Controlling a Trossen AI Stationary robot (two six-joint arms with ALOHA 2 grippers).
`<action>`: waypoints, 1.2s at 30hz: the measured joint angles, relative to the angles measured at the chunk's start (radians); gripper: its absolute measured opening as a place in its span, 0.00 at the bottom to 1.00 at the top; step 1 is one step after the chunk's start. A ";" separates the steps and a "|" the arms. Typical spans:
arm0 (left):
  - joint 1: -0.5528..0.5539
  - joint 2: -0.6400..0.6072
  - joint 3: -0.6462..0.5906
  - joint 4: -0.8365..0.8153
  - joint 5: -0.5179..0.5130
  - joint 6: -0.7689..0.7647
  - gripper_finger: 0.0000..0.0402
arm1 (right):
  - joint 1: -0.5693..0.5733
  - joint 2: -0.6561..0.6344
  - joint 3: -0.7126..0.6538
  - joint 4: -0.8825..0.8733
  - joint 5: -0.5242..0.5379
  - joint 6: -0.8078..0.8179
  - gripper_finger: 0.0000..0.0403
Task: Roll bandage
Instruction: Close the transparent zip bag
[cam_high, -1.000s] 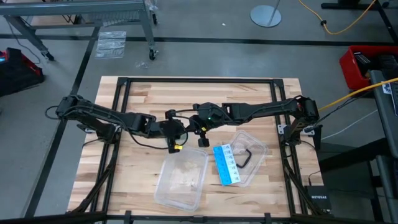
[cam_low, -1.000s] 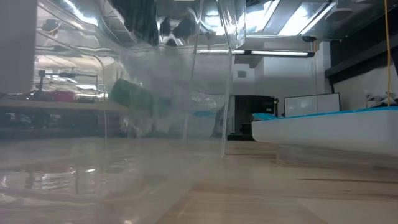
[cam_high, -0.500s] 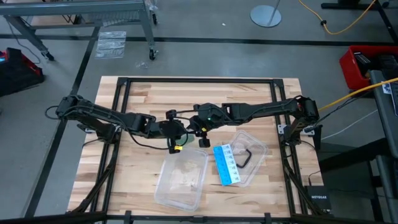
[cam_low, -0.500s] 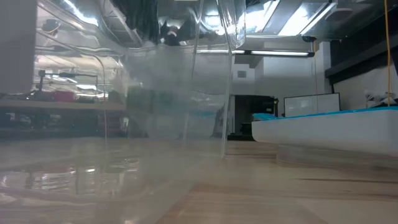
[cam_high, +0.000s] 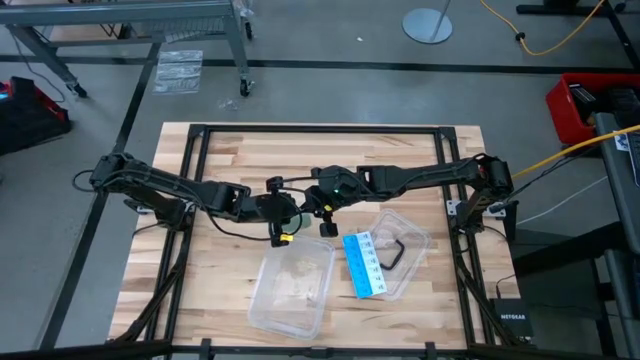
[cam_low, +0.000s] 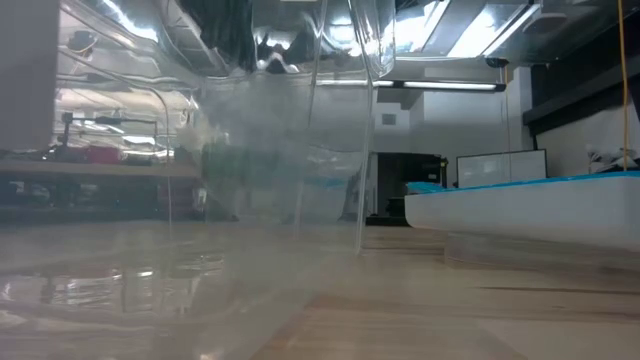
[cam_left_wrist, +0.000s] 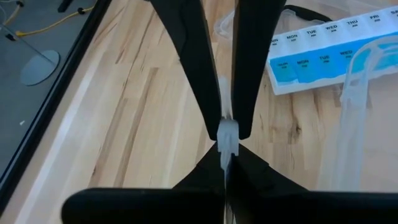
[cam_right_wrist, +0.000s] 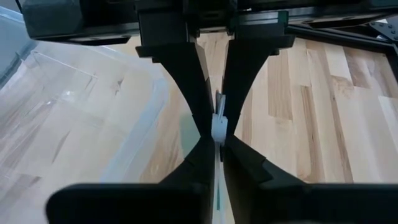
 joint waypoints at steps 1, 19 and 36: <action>0.000 0.000 0.000 0.001 0.000 0.000 0.00 | 0.000 0.000 0.000 0.000 0.000 0.000 0.08; 0.000 0.000 0.000 0.014 0.018 0.000 0.00 | 0.000 0.000 0.000 0.020 0.000 0.000 0.14; 0.000 0.000 0.000 0.026 0.020 0.000 0.00 | 0.000 -0.001 0.002 -0.067 -0.004 -0.003 0.03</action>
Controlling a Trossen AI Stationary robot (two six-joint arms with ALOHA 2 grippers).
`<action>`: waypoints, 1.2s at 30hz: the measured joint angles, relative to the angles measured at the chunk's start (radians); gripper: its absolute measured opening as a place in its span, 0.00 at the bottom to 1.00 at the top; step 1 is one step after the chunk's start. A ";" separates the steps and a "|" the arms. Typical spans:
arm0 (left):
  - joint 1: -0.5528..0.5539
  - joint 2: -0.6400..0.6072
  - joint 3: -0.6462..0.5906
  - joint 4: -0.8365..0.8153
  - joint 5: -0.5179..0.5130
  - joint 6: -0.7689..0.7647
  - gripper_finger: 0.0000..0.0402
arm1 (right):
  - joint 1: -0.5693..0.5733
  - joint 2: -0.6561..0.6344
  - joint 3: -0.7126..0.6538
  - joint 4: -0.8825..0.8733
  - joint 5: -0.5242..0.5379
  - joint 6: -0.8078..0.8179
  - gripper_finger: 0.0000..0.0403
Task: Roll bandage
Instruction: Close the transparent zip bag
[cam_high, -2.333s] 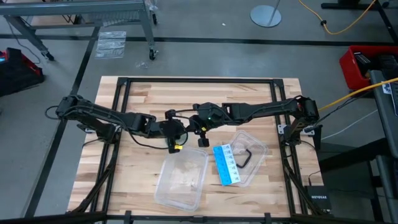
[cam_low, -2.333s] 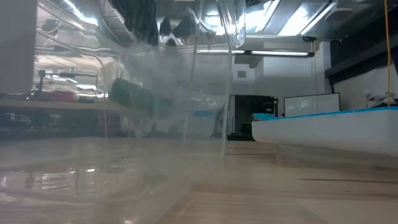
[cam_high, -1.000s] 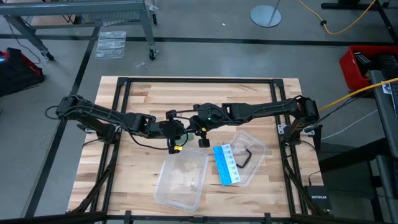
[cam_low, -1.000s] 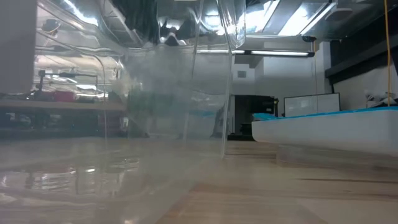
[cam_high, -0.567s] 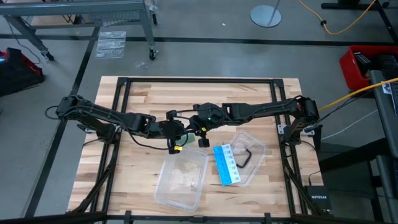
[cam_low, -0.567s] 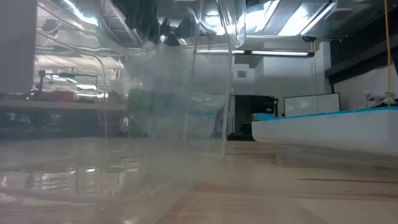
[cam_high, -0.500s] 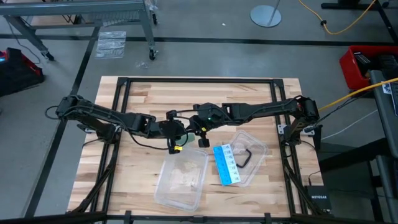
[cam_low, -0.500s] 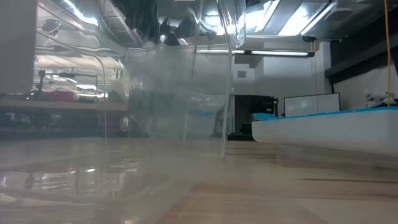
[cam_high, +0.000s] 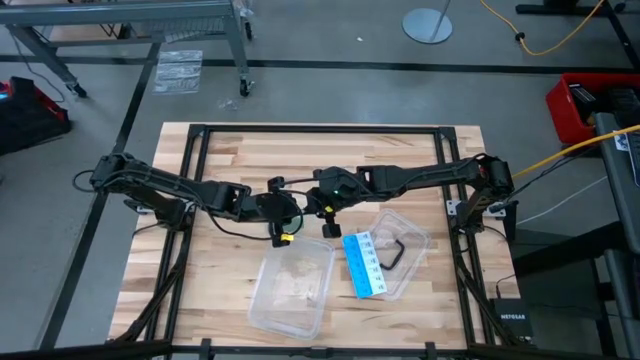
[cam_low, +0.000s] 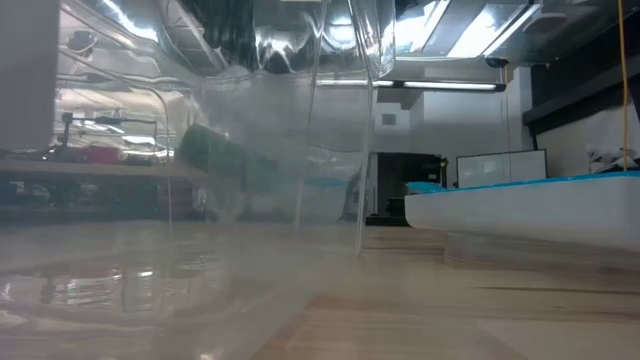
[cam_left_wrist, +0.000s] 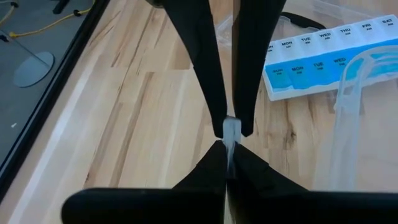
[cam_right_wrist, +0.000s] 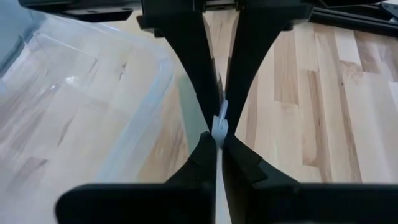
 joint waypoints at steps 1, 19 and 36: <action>0.000 0.000 0.000 0.000 0.000 0.000 0.00 | 0.000 0.000 0.000 -0.002 0.000 0.000 0.03; 0.000 -0.037 0.000 0.000 -0.004 -0.008 0.00 | 0.000 0.000 -0.002 -0.043 0.058 0.003 0.07; 0.006 -0.043 0.000 0.016 -0.001 -0.084 0.00 | -0.002 -0.154 -0.003 -0.184 0.119 0.000 0.12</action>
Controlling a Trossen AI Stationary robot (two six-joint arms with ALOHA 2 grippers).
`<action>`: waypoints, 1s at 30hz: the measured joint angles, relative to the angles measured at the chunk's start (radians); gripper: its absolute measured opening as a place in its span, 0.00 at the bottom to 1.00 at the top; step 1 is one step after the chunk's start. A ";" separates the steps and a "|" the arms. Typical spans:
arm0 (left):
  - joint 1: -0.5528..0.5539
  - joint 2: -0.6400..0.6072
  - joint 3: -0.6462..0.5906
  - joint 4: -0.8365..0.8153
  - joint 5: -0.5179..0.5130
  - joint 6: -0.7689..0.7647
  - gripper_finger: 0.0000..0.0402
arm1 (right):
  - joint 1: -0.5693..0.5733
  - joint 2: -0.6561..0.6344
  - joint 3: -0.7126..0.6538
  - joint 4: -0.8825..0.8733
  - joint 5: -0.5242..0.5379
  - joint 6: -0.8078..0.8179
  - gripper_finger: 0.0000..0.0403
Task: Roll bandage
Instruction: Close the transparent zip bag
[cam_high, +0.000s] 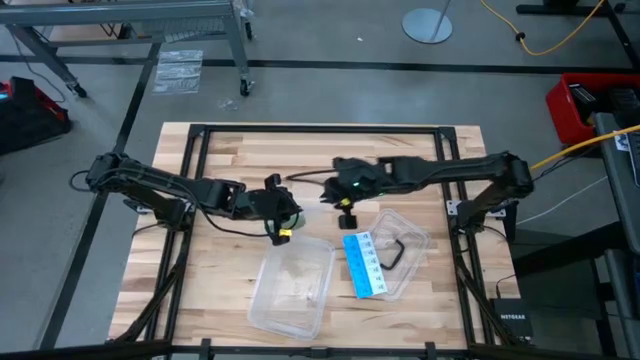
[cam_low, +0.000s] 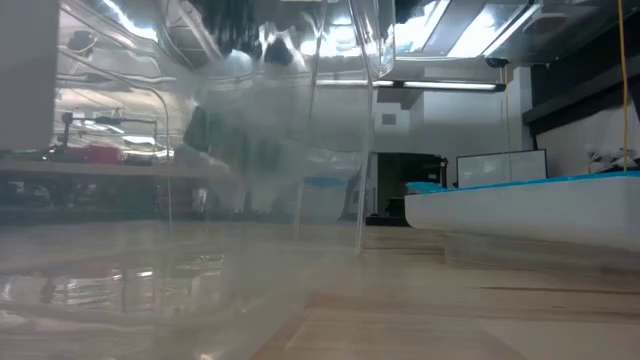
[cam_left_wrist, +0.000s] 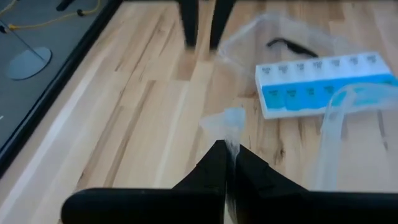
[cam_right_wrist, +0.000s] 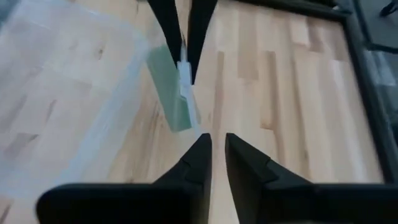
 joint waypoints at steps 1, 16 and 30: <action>0.002 0.000 0.000 0.015 0.000 -0.001 0.00 | 0.000 -0.028 0.000 -0.019 0.000 -0.001 0.11; 0.167 -0.100 0.000 0.028 0.069 0.005 0.00 | 0.002 -0.550 -0.267 -0.192 -0.014 0.063 0.09; 0.334 0.097 0.002 0.350 0.400 0.029 0.00 | 0.002 -1.026 -0.896 0.212 -0.016 0.218 0.09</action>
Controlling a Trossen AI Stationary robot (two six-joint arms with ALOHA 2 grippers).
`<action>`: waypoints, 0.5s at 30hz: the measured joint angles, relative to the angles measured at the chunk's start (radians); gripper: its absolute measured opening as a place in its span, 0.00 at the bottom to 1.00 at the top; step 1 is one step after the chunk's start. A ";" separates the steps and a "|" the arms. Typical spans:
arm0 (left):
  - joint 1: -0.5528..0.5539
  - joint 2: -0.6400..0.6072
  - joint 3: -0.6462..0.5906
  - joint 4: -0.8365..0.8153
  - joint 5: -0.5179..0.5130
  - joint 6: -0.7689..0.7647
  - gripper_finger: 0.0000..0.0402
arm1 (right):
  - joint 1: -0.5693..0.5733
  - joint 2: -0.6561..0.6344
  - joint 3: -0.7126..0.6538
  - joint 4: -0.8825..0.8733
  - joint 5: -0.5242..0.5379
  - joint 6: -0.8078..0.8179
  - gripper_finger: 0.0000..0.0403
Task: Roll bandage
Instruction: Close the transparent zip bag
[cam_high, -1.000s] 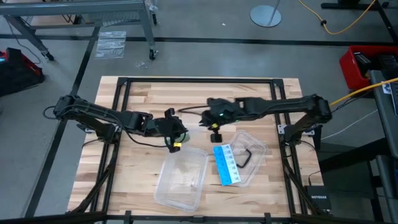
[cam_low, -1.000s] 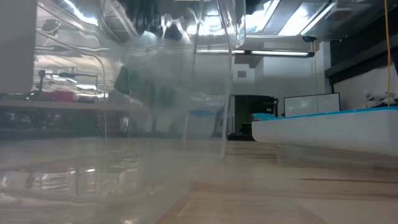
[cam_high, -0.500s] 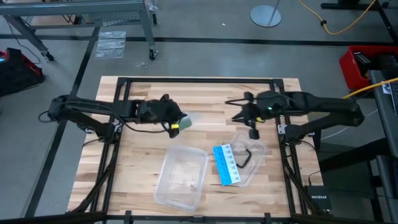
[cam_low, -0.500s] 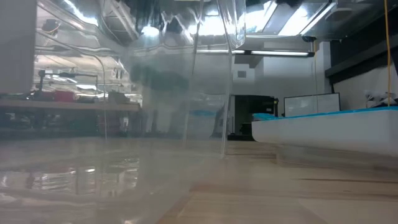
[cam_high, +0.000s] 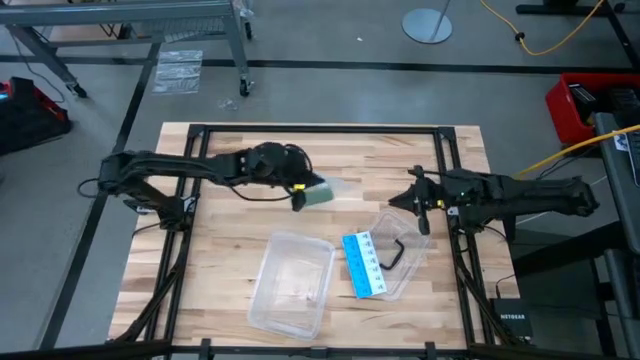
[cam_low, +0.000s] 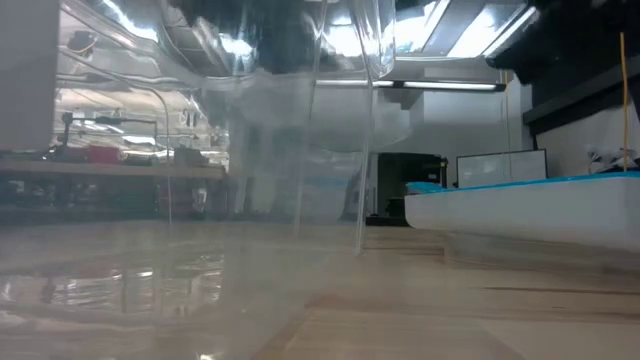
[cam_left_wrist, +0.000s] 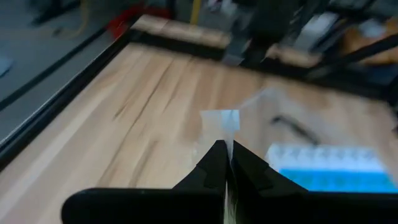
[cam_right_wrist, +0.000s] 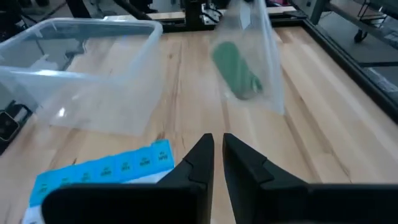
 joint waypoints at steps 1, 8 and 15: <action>0.005 0.031 0.000 0.069 0.027 0.002 0.00 | 0.000 -0.012 -0.033 0.035 -0.001 0.000 0.09; 0.013 0.246 0.007 0.419 0.115 -0.041 0.00 | 0.000 -0.013 -0.209 0.245 -0.002 0.000 0.09; -0.012 0.402 0.120 0.420 0.121 -0.027 0.00 | 0.000 0.050 -0.253 0.280 0.032 -0.004 0.09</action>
